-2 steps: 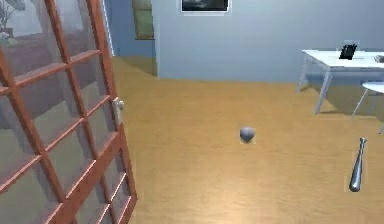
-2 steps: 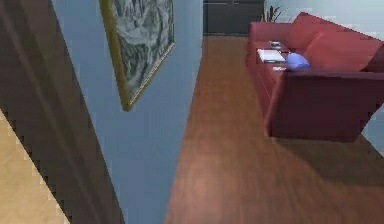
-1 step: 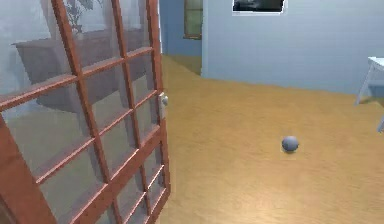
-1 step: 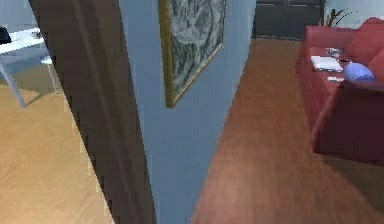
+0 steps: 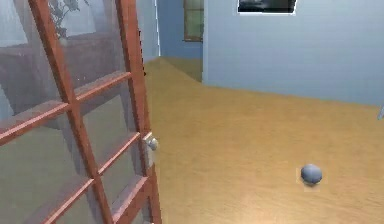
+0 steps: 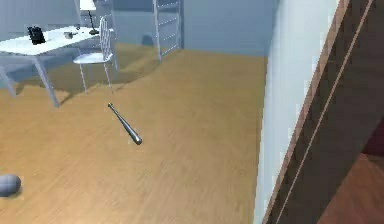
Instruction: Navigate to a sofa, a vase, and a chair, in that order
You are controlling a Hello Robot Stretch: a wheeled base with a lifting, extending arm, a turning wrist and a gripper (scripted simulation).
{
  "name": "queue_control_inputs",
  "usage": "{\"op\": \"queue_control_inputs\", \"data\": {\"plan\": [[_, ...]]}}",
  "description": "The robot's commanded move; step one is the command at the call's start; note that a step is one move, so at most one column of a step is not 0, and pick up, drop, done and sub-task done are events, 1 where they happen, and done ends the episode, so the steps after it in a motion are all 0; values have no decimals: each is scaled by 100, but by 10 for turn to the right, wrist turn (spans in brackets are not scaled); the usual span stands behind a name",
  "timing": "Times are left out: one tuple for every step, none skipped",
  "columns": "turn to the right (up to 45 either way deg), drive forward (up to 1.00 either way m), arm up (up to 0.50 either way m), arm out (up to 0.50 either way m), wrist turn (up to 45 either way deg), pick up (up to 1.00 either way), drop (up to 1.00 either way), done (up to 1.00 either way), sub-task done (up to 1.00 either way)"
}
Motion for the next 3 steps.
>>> {"op": "queue_control_inputs", "data": {"plan": [[450,0,0,0,0,0,0,0,0],[450,0,0,0,0,0,0,0,0],[0,10,0,0,0,0,0,0,0]]}}
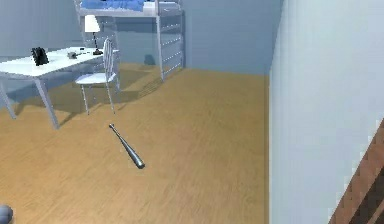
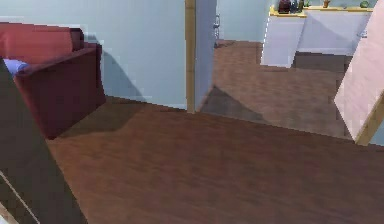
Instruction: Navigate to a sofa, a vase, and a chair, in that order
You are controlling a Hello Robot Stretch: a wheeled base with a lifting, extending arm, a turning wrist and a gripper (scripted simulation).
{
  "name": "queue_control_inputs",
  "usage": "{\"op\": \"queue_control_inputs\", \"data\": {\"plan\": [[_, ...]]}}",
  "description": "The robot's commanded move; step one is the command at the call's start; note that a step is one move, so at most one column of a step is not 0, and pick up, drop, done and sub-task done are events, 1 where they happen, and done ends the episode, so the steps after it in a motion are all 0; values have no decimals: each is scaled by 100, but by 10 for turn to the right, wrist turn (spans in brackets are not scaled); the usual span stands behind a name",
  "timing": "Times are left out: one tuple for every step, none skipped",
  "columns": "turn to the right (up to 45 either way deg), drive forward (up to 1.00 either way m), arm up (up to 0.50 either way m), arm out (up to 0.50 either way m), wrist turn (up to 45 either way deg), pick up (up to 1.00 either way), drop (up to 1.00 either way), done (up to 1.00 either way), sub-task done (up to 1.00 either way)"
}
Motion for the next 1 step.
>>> {"op": "queue_control_inputs", "data": {"plan": [[-330,0,0,0,0,0,0,0,0]]}}
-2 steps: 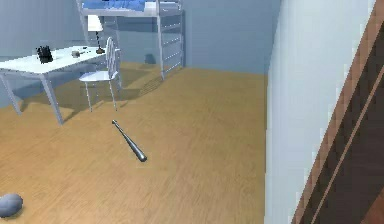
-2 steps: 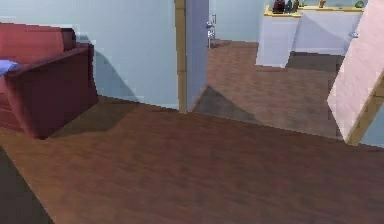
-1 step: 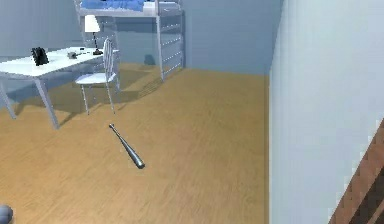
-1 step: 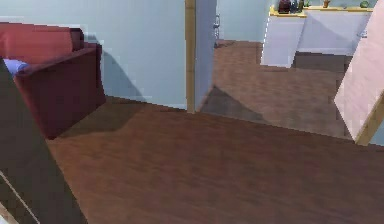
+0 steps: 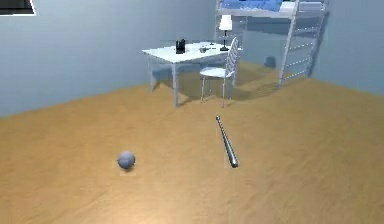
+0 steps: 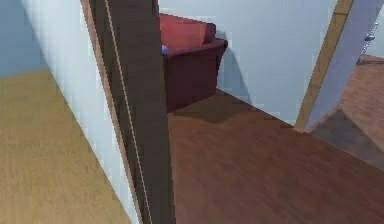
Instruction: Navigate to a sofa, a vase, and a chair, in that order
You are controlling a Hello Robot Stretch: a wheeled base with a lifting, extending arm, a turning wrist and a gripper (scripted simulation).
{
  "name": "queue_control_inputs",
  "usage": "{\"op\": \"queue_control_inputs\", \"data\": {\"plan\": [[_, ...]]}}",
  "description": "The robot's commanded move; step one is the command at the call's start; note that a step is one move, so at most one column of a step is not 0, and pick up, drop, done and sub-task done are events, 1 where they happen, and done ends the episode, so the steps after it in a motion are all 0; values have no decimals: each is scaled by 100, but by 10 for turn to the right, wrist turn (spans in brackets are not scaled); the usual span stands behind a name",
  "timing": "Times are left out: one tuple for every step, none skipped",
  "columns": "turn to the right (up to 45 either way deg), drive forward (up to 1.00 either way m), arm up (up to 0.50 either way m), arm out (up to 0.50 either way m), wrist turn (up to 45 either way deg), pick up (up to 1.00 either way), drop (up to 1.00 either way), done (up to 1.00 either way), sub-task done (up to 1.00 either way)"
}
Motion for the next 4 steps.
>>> {"op": "queue_control_inputs", "data": {"plan": [[0,10,0,0,0,0,0,0,0],[360,0,0,0,0,0,0,0,0],[0,100,0,0,0,0,0,0,0],[0,45,0,0,0,0,0,0,0]]}}
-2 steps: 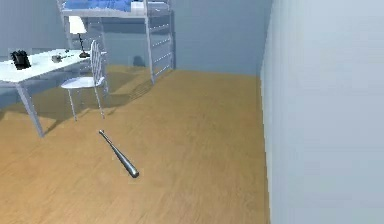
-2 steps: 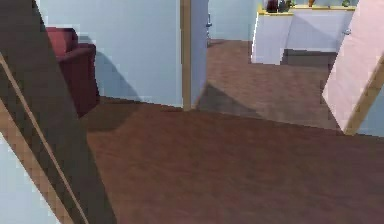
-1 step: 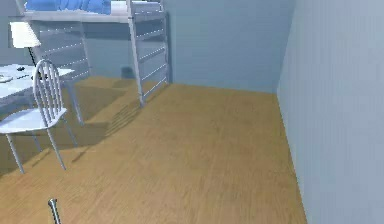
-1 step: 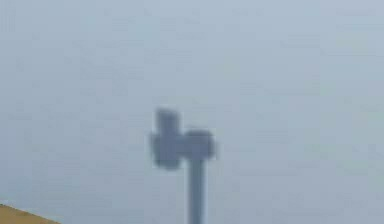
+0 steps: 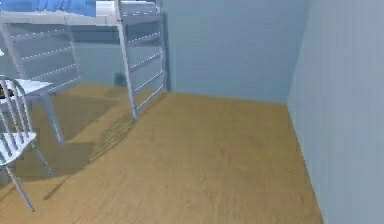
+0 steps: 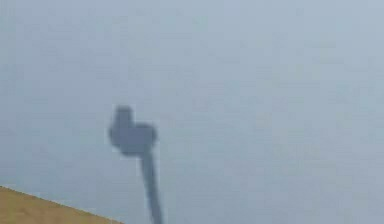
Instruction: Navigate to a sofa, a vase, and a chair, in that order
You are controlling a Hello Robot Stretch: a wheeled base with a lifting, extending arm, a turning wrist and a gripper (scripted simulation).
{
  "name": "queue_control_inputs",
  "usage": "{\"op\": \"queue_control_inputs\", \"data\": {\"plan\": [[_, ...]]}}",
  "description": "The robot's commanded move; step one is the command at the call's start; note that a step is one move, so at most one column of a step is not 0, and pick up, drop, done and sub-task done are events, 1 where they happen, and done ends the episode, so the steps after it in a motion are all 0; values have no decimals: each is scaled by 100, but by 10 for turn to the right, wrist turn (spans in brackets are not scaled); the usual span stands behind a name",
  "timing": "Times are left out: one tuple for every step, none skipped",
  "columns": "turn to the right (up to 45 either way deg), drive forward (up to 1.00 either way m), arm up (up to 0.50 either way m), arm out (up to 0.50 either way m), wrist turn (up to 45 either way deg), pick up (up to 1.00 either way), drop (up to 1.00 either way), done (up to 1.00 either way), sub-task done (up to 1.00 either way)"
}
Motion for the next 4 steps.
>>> {"op": "queue_control_inputs", "data": {"plan": [[-240,0,0,0,0,0,0,0,0],[0,100,0,0,0,0,0,0,0],[-30,0,0,0,0,0,0,0,0],[0,95,0,0,0,0,0,0,0]]}}
